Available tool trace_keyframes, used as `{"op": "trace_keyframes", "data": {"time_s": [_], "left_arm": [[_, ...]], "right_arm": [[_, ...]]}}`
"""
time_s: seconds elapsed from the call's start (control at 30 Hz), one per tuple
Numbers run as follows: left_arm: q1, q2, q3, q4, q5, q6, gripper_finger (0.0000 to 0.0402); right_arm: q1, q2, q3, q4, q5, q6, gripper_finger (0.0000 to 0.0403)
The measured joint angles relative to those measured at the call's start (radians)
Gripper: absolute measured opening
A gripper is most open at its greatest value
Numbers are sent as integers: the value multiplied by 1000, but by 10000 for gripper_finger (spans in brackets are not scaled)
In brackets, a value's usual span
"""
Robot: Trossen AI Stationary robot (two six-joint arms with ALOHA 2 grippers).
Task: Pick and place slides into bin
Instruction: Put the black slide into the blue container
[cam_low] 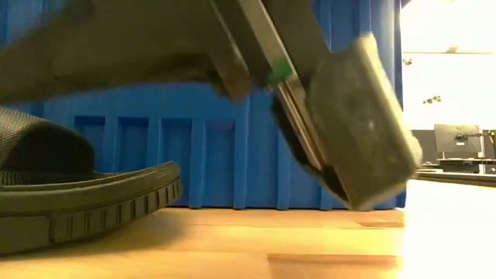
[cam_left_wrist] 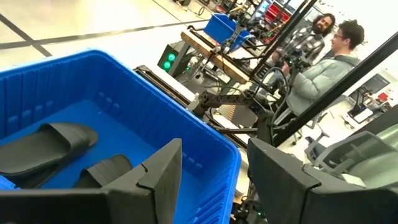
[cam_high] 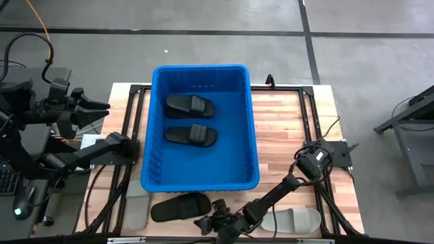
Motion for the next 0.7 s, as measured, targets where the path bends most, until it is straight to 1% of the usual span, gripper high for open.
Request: {"op": "trace_keyframes", "data": {"time_s": [0.13,0.3,0.5,0.63,0.7], "left_arm": [[0,-4,0,0,0,0,172],[0,-5,0,0,0,0,172],[0,-6,0,0,11,0,172],[0,-6,0,0,14,0,172],[0,-6,0,0,15,0,172]], "right_arm": [[-5,0,3,-62,43,57,206],[-18,-1,3,-68,83,37,206],[-47,-1,3,-99,69,34,206],[-68,2,3,-96,-2,35,206],[-73,5,3,-93,-14,37,206]]}}
